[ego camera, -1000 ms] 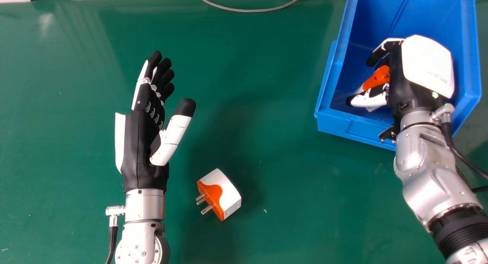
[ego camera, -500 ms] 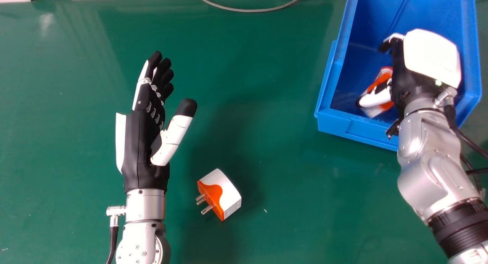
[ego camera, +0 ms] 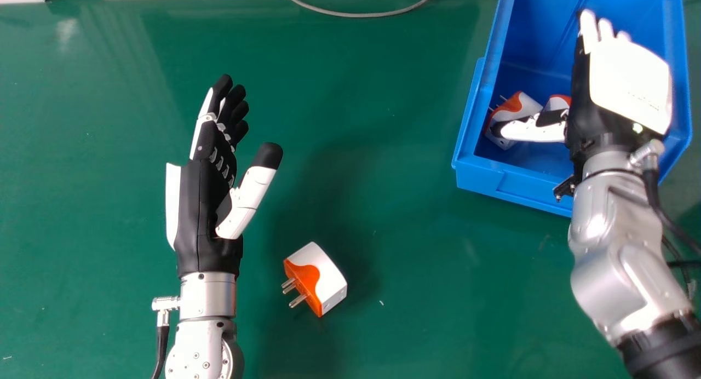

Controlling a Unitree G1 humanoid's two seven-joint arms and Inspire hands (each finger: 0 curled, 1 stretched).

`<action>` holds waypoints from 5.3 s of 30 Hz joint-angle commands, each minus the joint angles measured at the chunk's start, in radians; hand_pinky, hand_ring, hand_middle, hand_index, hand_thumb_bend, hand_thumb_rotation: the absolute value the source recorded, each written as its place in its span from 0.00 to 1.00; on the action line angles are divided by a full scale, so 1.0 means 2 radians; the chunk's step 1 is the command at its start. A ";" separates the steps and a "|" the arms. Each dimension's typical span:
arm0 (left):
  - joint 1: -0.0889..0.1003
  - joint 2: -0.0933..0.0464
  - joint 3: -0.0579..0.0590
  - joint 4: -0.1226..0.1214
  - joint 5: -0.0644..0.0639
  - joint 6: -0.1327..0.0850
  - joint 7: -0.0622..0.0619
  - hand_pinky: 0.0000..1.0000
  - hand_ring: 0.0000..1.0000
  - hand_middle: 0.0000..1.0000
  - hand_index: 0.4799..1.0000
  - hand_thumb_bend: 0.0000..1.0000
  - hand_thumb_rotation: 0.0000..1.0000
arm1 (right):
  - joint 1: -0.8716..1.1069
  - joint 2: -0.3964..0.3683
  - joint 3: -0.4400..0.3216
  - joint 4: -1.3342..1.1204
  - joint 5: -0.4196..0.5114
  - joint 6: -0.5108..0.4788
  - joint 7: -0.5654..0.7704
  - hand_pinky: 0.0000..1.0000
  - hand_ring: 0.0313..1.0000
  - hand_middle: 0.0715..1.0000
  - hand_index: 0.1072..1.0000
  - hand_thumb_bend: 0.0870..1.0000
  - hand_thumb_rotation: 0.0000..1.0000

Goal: Pick all objects and put in blue box

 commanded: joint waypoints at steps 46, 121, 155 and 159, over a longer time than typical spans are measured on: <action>0.012 0.008 -0.001 -0.024 0.008 -0.005 -0.009 0.94 0.92 0.92 0.84 0.94 0.66 | 0.160 0.045 0.133 -0.267 -0.117 0.027 0.300 0.95 0.98 0.99 0.98 0.81 0.33; 0.016 0.005 0.001 -0.023 -0.002 -0.009 -0.018 0.96 0.92 0.92 0.82 0.91 0.66 | 0.176 0.021 0.049 -0.191 0.117 -0.356 0.248 0.72 0.88 0.88 1.00 1.00 0.30; 0.017 0.006 -0.002 -0.034 0.002 -0.002 -0.011 0.93 0.91 0.92 0.84 0.95 0.67 | 0.112 0.069 0.194 -0.137 -0.096 -0.175 0.315 0.82 0.95 0.96 0.91 0.86 0.06; 0.016 0.006 -0.003 -0.034 -0.001 -0.002 -0.017 0.93 0.91 0.92 0.84 0.94 0.67 | 0.107 0.069 0.206 -0.113 -0.102 -0.196 0.282 0.79 0.94 0.95 0.89 0.67 0.02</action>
